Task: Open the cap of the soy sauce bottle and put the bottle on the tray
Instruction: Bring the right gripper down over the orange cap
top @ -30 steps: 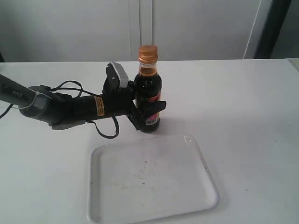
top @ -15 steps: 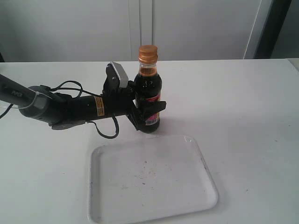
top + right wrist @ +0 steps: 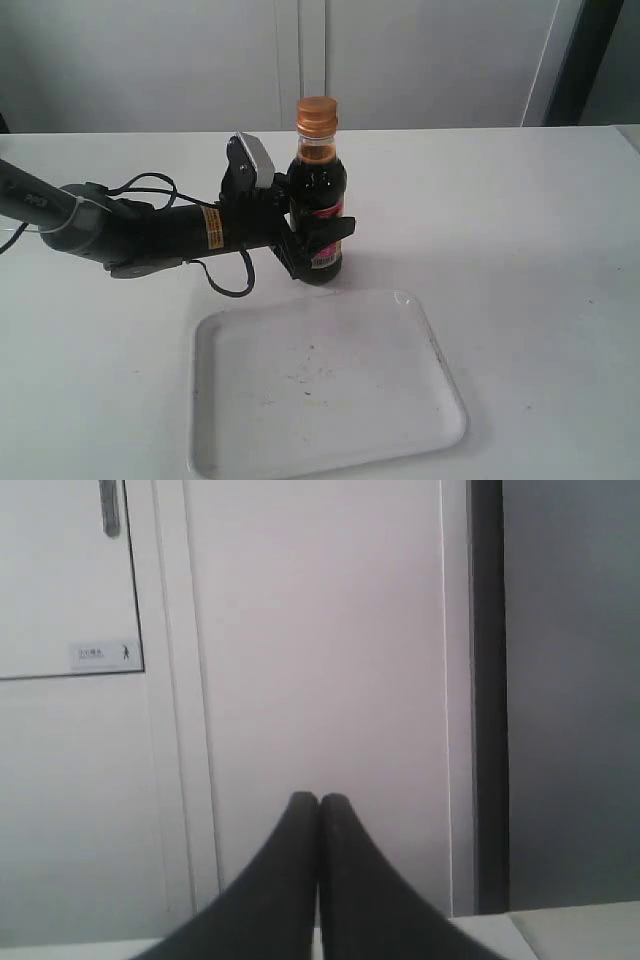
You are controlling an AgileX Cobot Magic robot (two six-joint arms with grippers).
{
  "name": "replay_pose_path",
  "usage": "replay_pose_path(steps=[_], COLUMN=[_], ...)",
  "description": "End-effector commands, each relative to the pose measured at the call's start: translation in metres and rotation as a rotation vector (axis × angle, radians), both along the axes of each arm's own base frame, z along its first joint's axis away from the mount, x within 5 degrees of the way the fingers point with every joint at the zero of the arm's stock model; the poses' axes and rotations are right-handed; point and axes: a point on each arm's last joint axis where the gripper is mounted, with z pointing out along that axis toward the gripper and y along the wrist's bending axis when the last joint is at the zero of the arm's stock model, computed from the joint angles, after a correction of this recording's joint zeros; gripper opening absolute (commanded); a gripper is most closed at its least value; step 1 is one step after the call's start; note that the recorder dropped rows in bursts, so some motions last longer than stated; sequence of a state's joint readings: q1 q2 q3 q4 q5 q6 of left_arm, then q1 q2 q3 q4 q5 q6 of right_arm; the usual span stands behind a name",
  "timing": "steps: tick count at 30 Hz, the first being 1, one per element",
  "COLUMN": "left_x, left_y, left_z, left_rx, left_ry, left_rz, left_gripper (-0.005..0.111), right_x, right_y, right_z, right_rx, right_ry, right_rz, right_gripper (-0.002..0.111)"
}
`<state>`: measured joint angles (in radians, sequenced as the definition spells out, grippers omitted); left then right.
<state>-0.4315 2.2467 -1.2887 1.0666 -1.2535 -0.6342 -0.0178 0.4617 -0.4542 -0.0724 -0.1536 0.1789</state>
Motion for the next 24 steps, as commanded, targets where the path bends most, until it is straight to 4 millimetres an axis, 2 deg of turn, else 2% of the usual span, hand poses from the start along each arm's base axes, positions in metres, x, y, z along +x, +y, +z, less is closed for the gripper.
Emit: replay_pose_path(steps=[1,8,13,18,24], left_x=[-0.004,-0.004,-0.004,-0.002,-0.004], left_y=[0.000,0.000,0.000,0.000,0.000], left_z=[-0.007,-0.007,-0.007,-0.005,-0.007], left_rx=[0.063,0.066,0.066,0.048,0.074], left_ry=[-0.004,-0.016,-0.016,-0.006,-0.041], left_rz=[-0.030,-0.029,-0.029,-0.005,-0.033], left_gripper=[0.000,0.000,0.000,0.000,0.000], right_x=[0.025,0.058,0.078,0.103,0.133], right_y=[-0.001,-0.004,0.006,0.037,0.088], right_z=[0.009,0.009,0.003,-0.005,-0.017], right_rx=[-0.056,-0.130,-0.199,-0.301,-0.423], right_ry=[0.158,0.393,0.536,0.701,0.881], right_rz=[-0.020,-0.040,0.028,0.207,0.435], right_gripper=[0.000,0.000,0.000,0.000,0.000])
